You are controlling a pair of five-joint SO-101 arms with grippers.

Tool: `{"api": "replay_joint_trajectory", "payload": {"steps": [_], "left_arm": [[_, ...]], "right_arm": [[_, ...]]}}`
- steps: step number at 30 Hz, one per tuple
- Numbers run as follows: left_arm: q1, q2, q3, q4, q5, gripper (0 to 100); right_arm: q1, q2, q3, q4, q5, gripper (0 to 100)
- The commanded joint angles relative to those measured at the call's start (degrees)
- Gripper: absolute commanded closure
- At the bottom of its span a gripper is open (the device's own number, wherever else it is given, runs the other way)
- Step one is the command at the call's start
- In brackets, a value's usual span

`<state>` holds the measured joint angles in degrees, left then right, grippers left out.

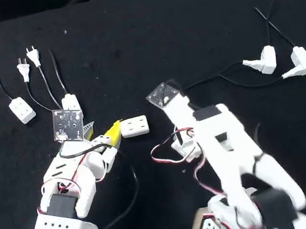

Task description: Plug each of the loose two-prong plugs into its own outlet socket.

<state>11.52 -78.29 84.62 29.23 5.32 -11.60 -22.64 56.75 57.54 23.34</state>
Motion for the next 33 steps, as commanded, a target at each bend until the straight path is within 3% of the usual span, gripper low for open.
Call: {"api": "replay_joint_trajectory", "payload": {"steps": [1, 9, 16, 28, 33], "left_arm": [[0.40, -0.88, -0.31, -0.18, -0.53, 78], [0.48, -0.97, 2.15, -5.19, -0.44, 78], [0.48, -0.97, 3.30, -7.82, -0.44, 78], [-1.01, -0.97, 3.30, -7.91, -0.53, 78], [-1.01, -0.70, 3.30, -7.74, -0.62, 78]], "right_arm": [[-3.69, -10.86, -2.59, 2.11, -0.79, 98.8], [-19.43, -18.95, 8.13, -19.87, -11.60, 98.8], [-26.55, -14.99, 8.22, -27.69, -14.24, 98.8], [-28.04, -14.02, 8.22, -28.92, -14.24, 98.8], [-28.04, -21.85, 9.63, -25.67, -14.24, 98.8]]}}
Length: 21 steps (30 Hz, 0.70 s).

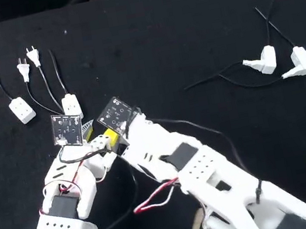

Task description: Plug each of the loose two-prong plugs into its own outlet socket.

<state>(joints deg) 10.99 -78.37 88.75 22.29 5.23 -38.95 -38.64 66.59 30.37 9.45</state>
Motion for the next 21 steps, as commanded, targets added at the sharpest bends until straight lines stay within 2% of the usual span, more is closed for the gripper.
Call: {"api": "replay_joint_trajectory", "payload": {"steps": [1, 9, 15, 21], "left_arm": [[-0.48, -0.53, -0.84, -0.79, -0.53, 78], [-0.48, -0.53, -0.75, -0.62, -0.53, 78], [-0.48, -0.53, -0.75, -0.62, -0.53, 78], [-0.48, -0.44, -0.75, -0.62, -0.53, 78]], "right_arm": [[-0.70, -8.22, 0.40, 2.81, -0.35, 98.8], [-0.70, -23.78, 6.55, 5.01, -0.35, 98.8], [-0.35, -28.35, 8.31, 5.01, -0.53, 98.8], [-0.35, -30.90, 9.45, 1.85, -5.27, 98.8]]}}
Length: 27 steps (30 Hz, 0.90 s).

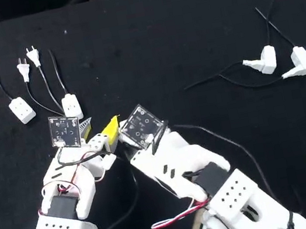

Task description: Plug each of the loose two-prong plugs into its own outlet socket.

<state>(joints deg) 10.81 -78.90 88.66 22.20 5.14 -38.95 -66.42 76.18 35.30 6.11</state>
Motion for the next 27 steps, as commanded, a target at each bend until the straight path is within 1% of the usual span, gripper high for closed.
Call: {"api": "replay_joint_trajectory", "payload": {"steps": [1, 5, 11, 17, 23, 27], "left_arm": [[-0.31, 0.09, -0.66, -0.53, -0.44, 78], [-0.31, 0.09, -0.66, -0.53, -0.44, 78], [-0.40, 0.00, -0.66, -0.53, -0.44, 78], [-0.40, 0.00, -0.66, -0.53, -0.44, 78], [-0.40, 0.00, -0.66, -0.53, -0.44, 78], [-0.40, 0.00, -0.66, -0.53, -0.44, 78]], "right_arm": [[-0.35, -3.38, 0.66, -4.13, -2.02, 98.8], [-0.35, -3.56, 2.95, -7.65, -2.37, 98.8], [-0.35, -3.56, 3.03, -7.91, -2.37, 98.8], [-0.35, -3.65, 2.95, -8.09, -8.70, 98.8], [-0.35, -3.65, 3.56, -10.46, -11.16, 98.8], [-0.35, -3.65, 3.65, -10.46, -11.08, 98.8]]}}
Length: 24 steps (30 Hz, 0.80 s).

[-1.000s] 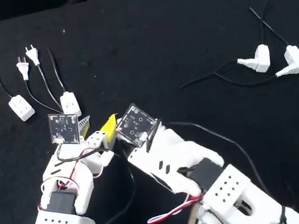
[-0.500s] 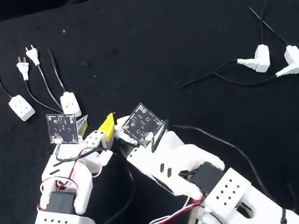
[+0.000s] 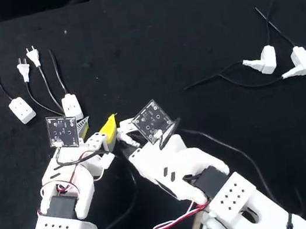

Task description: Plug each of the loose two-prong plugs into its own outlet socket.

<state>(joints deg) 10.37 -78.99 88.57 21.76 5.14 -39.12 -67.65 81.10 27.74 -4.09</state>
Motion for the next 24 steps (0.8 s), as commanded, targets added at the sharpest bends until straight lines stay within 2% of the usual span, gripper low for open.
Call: {"api": "replay_joint_trajectory", "payload": {"steps": [1, 24], "left_arm": [[0.04, 0.09, -0.57, -0.09, -0.44, 78], [0.04, 0.26, 0.40, -0.09, -0.44, 78]], "right_arm": [[-0.18, -2.42, -1.27, -2.90, -0.88, 98.8], [-0.18, -2.42, -1.36, -4.57, -2.90, 98.8]]}}
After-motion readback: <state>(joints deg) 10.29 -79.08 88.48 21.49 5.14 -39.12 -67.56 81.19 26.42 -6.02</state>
